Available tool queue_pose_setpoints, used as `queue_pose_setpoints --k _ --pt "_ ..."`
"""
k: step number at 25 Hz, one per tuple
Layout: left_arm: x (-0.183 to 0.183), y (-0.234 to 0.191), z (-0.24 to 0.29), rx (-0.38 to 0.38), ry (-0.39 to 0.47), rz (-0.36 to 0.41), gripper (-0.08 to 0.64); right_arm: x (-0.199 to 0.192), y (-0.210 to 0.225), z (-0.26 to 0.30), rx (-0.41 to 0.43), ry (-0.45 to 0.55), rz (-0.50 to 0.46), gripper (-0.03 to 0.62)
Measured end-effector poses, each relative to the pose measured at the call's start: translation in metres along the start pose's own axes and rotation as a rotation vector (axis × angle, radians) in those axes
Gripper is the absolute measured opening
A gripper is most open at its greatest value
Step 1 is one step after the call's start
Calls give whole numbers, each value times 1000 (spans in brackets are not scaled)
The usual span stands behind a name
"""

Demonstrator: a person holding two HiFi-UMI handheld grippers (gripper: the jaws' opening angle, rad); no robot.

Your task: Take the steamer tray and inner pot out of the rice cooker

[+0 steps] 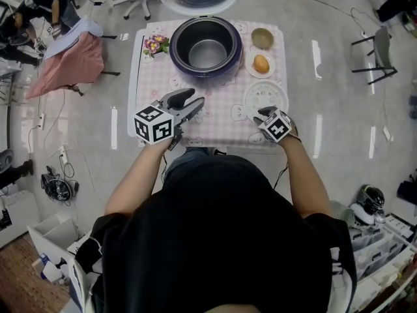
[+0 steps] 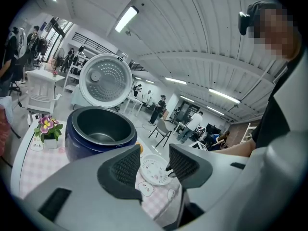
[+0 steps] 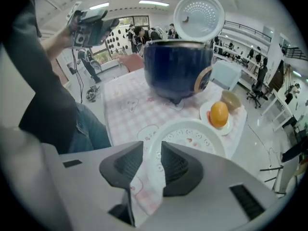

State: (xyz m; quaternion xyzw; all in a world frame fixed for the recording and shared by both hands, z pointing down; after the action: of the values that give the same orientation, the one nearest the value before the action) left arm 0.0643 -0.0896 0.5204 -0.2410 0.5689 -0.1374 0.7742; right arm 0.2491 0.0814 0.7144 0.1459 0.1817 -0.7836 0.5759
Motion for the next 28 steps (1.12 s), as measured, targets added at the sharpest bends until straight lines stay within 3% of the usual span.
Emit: queue_pose_setpoints --k 4,9,17,21,28 --pt "4 -5 3 8 11 13 207 43 24 -21 -6 138 78 126" --pt "20 11 -18 18 38 41 207 99 41 -85 -71 331 157 127" --pt "30 1 -44 50 61 58 207 171 63 -159 -91 626 389 135" --pt "32 -2 -51 54 71 65 207 180 67 -171 -75 683 469 146" --pt "39 -11 -63 63 79 61 207 182 66 -165 -45 659 540 158"
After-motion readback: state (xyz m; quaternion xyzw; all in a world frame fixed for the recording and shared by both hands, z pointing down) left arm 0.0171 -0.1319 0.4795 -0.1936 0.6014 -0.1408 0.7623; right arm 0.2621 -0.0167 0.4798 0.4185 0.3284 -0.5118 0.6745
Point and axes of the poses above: the fingertips, and each gripper's own axes: z forward along the fingers, y to its right, x out of its top, the point moved 3 cm from there along -z, backward along the fingers, and after that the axes turned 13 degrees about -x, right-handed, at the moved point
